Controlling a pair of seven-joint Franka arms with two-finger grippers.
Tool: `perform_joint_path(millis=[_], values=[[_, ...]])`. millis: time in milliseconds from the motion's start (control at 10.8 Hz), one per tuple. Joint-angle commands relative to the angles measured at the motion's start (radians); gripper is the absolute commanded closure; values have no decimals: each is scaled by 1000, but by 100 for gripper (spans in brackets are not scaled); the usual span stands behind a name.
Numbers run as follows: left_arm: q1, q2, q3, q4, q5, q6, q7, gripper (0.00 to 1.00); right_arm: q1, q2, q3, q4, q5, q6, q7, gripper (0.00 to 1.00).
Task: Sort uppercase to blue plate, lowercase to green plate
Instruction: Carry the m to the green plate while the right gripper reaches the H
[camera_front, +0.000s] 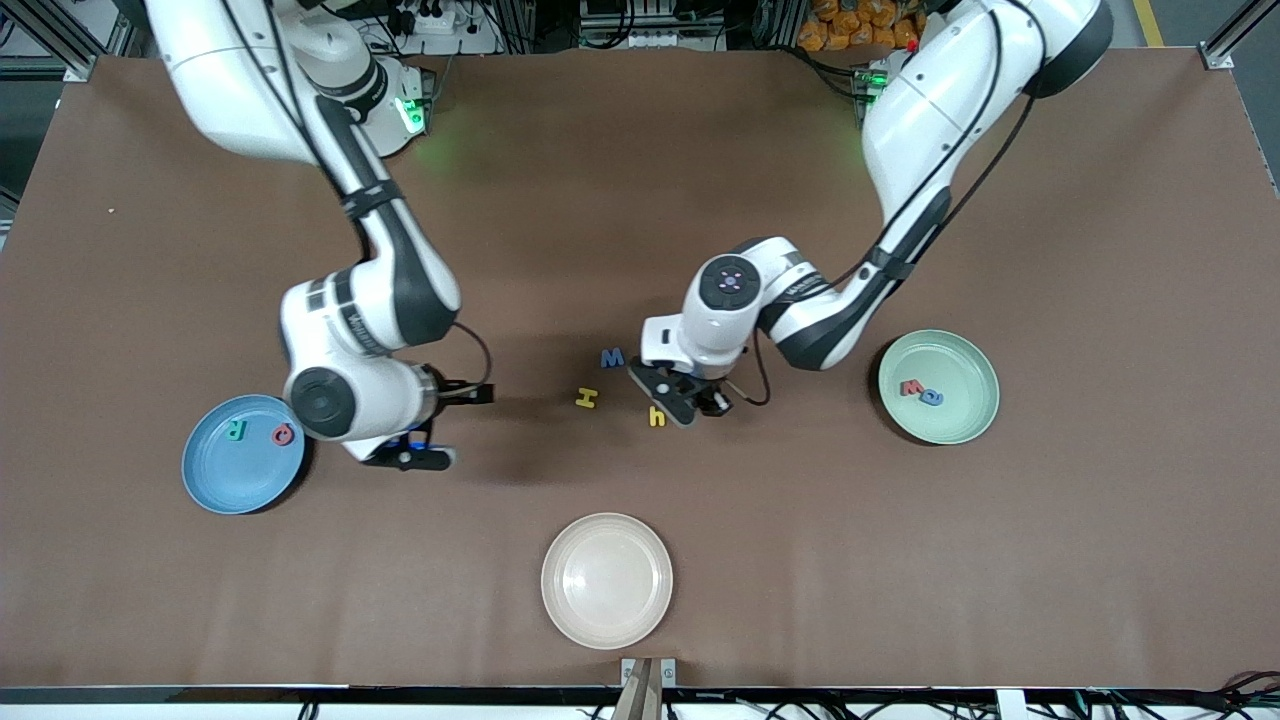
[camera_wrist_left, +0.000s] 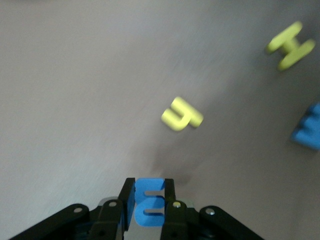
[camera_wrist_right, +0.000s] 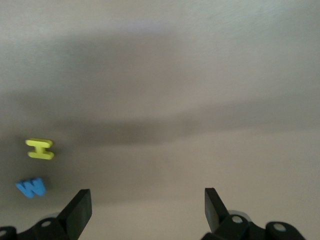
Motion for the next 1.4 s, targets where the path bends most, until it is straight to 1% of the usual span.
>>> perform_joint_path(millis=[0, 93, 279, 372, 558, 744, 837, 1023, 1116, 1302], values=[[77, -158, -17, -197, -20, -6, 58, 78, 59, -24, -6, -92, 54, 118, 106, 0], [98, -195, -17, -241, -20, -6, 70, 78, 80, -23, -6, -112, 76, 160, 136, 0], [158, -249, -25, -327, -20, -4, 106, 78, 131, -12, -6, -126, 82, 221, 215, 0], [204, -271, -47, -364, -20, -4, 122, 77, 155, -11, -6, -126, 82, 240, 249, 0], [339, -313, -109, -441, -16, -4, 170, 77, 183, 3, -6, -124, 82, 278, 292, 0], [504, -364, -164, -513, -16, -4, 208, 77, 197, 26, -8, -112, 79, 319, 323, 0], [581, -386, -176, -536, -15, -4, 260, 77, 217, 44, -8, -106, 75, 352, 349, 0], [725, -389, -178, -552, -15, -4, 357, 77, 235, 95, -10, -61, 64, 361, 381, 0], [753, -387, -178, -558, -15, -4, 382, 78, 250, 112, -13, -51, 61, 363, 399, 0], [755, -386, -178, -556, -16, -4, 382, 78, 261, 126, -14, -44, -2, 363, 462, 0]])
